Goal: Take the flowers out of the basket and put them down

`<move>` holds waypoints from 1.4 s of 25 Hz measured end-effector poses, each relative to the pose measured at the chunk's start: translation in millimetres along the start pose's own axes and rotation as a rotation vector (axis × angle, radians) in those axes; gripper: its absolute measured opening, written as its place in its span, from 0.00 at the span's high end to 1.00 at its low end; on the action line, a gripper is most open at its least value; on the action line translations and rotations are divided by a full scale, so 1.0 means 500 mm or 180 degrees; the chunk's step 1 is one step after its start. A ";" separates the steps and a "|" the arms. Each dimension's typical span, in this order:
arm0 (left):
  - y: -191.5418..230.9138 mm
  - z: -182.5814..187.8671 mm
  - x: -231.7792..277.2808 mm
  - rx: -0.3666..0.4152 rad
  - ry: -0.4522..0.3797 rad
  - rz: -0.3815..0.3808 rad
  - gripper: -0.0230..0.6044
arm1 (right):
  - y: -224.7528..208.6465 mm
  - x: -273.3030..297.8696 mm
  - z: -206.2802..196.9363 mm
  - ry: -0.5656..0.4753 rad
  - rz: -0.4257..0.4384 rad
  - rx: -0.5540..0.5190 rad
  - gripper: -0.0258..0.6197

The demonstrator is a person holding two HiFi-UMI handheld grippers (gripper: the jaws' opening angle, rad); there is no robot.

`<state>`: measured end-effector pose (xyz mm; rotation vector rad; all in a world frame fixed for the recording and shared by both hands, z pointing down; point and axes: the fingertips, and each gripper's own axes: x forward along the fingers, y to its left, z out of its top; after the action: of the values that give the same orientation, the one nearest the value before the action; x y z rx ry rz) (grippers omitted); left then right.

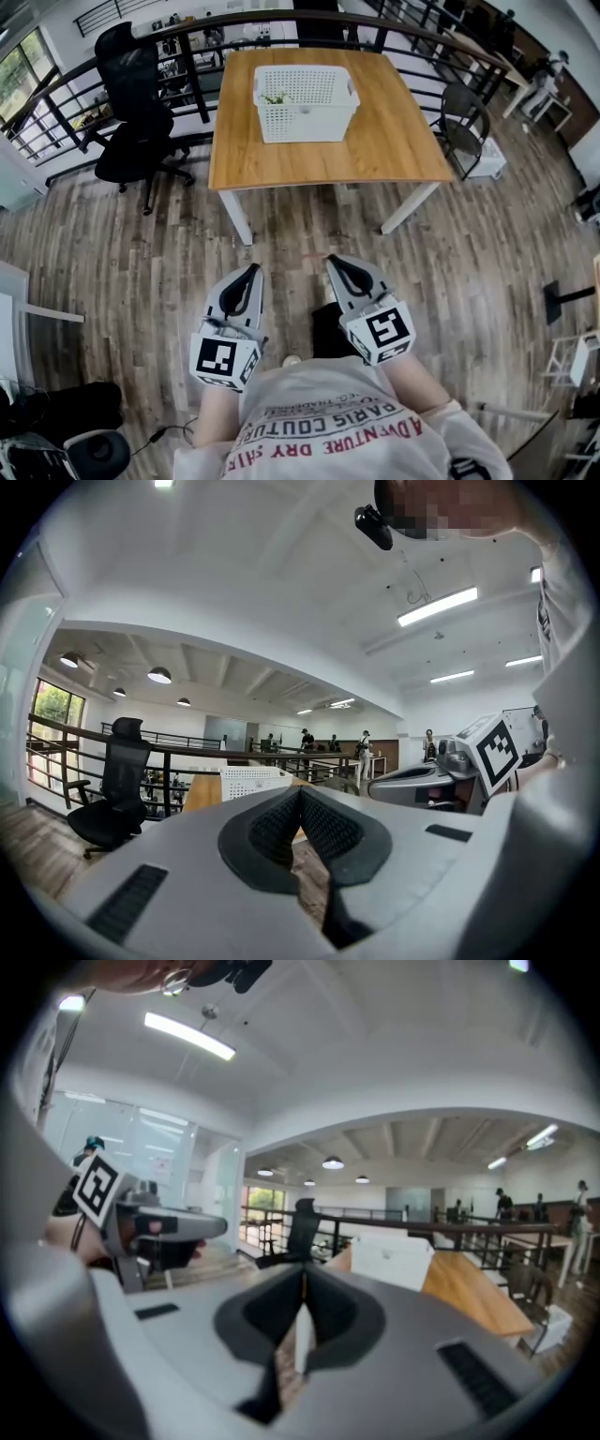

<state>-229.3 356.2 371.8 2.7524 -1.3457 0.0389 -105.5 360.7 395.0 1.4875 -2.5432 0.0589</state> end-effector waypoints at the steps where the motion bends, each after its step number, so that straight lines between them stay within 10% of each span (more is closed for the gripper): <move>1: 0.007 -0.003 0.018 0.0017 0.0017 0.0029 0.92 | -0.015 0.017 -0.002 -0.0002 0.0036 0.0002 0.91; 21: 0.090 0.067 0.591 0.0188 0.0079 0.0622 0.92 | -0.551 0.365 0.035 0.0055 0.0557 -0.0060 0.91; 35: 0.328 0.028 0.793 0.0010 0.0167 0.0502 0.92 | -0.635 0.654 0.037 0.0246 0.0586 -0.0075 0.91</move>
<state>-115.2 -57.4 390.2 2.6216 -1.5464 0.1215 11.2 -80.0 417.7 1.2146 -2.6011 0.1101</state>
